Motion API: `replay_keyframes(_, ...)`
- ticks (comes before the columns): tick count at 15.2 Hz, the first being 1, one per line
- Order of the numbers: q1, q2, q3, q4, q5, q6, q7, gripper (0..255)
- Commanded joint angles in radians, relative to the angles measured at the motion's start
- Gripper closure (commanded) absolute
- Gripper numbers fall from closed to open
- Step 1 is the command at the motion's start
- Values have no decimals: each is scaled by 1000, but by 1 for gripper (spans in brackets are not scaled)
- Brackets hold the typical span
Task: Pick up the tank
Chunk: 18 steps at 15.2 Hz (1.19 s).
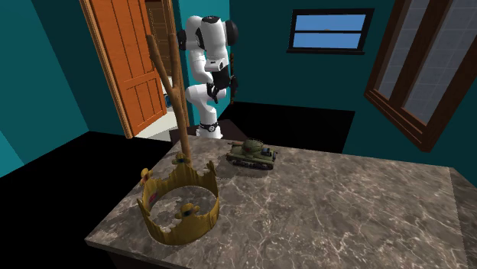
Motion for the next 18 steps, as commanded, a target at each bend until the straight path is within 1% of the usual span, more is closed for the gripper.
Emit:
replay_keyframes(1,0,0,0,0,0,0,0,0)
replay_keyframes(5,18,138,5,37,-17,127,-46,0)
replay_keyframes(10,37,317,13,112,-38,264,-94,0)
replay_keyframes(14,49,461,21,194,-55,354,-127,0)
replay_keyframes(18,60,604,31,294,-75,424,-154,0)
